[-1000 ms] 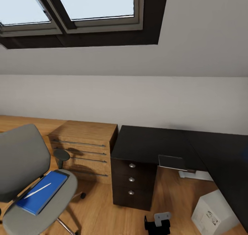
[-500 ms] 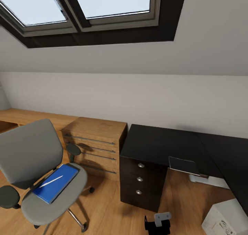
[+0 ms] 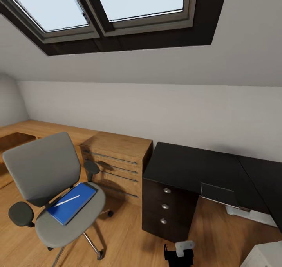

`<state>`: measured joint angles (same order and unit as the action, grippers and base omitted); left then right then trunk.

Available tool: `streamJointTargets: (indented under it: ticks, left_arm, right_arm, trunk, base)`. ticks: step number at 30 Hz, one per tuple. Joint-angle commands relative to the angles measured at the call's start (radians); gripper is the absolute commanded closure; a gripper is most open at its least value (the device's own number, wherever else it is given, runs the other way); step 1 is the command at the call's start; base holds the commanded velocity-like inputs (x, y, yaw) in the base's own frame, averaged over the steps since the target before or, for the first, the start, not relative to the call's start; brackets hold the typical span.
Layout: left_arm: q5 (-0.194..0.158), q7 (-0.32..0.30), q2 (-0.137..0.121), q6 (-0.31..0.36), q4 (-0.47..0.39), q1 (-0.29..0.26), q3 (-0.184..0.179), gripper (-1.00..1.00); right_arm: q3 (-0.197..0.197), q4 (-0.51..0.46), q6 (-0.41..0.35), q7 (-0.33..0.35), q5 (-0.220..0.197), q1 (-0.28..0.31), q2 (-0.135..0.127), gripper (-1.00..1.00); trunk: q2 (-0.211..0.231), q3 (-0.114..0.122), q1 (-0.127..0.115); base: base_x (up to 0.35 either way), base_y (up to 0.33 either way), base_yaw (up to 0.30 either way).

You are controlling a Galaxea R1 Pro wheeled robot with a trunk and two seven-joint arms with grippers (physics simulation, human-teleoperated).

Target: In the bedroom, organize the workspace by keeping the computer under the desk, ensuring the monitor is on the desk, placing the keyboard on the desk next to the monitor, placing the mouse on the desk next to the keyboard, moving the folder from the swivel chair onto the desk next to the mouse, stacking the notebook on top of the folder with the pen on top of the notebook, and positioning the swivel chair next to the desk.

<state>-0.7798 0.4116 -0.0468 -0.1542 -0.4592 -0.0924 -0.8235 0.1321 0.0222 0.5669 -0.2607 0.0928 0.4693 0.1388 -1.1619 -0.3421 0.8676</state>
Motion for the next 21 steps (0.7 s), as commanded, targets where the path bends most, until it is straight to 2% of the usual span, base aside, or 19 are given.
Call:
streamJointTargets:
  ticks: [1, 15, 21]
  left_arm:
    - [-0.01, 0.006, -0.001, -0.006, -0.001, -0.001, -0.008, -1.0]
    - [-0.01, 0.006, -0.001, -0.01, -0.001, -0.001, -0.008, -1.0]
    - [0.002, 0.008, -0.001, -0.01, -0.009, -0.001, -0.01, -1.0]
  right_arm:
    - [0.004, 0.002, 0.003, -0.011, 0.01, 0.001, 0.0, -1.0]
    - [0.003, 0.002, 0.022, -0.012, 0.01, 0.0, 0.001, -1.0]
    - [0.003, 0.002, 0.022, -0.012, 0.01, 0.0, -0.001, -1.0]
  trunk:
    - [-0.001, -0.001, 0.0]
    - [-0.001, -0.001, 0.0]
    - [-0.001, -0.001, 0.0]
  base:
    - [0.003, -0.008, 0.279]
    - [0.001, -0.001, 0.28]
    - [0.0, 0.0, 0.28]
